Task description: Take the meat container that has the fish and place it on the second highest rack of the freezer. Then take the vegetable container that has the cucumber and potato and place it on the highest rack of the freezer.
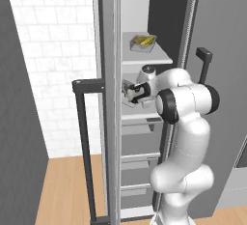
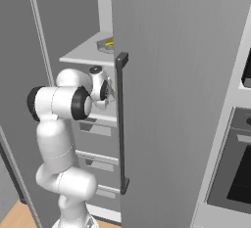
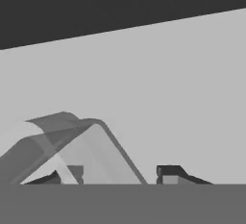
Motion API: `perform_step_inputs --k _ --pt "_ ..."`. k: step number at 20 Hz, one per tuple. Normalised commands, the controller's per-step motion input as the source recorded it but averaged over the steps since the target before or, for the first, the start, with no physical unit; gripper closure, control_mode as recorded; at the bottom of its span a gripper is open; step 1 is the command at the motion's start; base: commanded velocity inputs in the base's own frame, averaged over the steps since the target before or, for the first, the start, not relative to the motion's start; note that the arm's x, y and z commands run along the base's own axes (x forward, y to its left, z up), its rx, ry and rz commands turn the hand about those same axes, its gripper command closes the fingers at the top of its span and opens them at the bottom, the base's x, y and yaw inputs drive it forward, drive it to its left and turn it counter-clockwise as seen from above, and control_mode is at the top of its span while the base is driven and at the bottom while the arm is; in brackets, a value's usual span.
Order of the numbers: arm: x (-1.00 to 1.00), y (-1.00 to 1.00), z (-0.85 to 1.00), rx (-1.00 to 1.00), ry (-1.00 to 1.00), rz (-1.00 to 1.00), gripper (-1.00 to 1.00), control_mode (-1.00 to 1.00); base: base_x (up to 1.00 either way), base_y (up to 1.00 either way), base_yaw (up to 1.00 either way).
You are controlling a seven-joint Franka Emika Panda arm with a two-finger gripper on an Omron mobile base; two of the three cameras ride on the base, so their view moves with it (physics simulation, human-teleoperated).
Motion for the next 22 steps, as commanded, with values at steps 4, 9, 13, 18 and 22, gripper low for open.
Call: perform_step_inputs --k 4,9,13,18,22 --pt "-0.64 0.02 0.23 -0.01 -0.28 -0.05 -1.0 -1.0 0.0 0.0 0.0" --pt "-0.46 0.0 0.76 0.02 -0.19 -0.02 -1.0 -1.0 0.0 0.0 0.0" --pt "-0.87 -0.05 0.65 0.04 -0.12 0.0 -1.0 -1.0 0.0 0.0 0.0" --pt "-1.0 -0.02 0.19 0.0 -0.01 0.03 -1.0 -1.0 0.0 0.0 0.0" --pt "-1.0 0.0 0.51 0.0 0.0 0.05 -1.0 -1.0 0.0 0.0 0.0"
